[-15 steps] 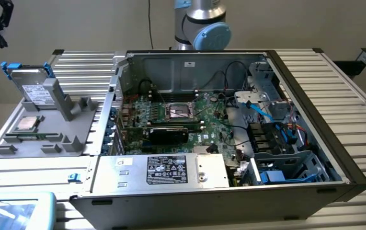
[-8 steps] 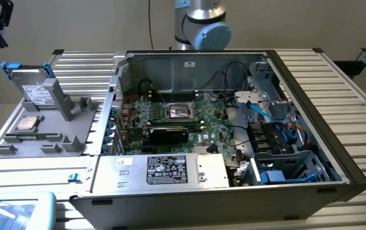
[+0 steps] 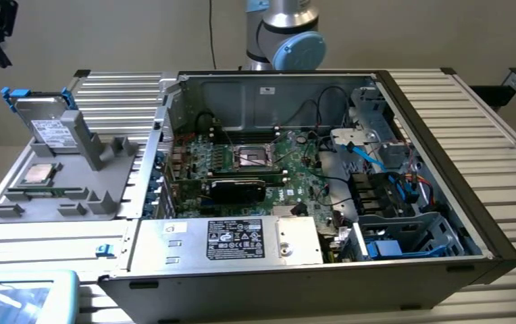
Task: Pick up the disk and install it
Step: 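Pick up the disk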
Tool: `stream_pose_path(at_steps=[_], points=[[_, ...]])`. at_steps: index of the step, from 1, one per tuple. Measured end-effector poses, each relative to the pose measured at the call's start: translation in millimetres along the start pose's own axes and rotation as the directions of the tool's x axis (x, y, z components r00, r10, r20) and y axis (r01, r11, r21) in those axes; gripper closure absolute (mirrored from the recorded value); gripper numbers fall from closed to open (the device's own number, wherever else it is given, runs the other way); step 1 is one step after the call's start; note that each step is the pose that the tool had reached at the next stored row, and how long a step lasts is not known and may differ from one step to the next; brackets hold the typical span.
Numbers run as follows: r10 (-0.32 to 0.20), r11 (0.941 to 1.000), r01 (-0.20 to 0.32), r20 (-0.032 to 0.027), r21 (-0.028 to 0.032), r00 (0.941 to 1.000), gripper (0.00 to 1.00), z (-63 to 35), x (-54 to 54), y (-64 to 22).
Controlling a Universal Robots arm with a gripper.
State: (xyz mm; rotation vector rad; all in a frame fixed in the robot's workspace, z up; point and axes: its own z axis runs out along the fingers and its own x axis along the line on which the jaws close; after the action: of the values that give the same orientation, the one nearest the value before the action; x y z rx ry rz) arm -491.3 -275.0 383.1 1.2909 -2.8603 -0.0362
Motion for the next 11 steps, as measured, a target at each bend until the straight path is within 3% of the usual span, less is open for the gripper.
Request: stream_pose_path(at_steps=[6, 11], points=[[-0.109, 0.9941, 0.109, -0.0041, 0.0005, 0.994, 0.89, 0.1, 0.0, 0.0], [-0.199, 0.9801, 0.199, -0.0089, 0.0015, 0.98, 0.89, 0.1, 0.0, 0.0]])
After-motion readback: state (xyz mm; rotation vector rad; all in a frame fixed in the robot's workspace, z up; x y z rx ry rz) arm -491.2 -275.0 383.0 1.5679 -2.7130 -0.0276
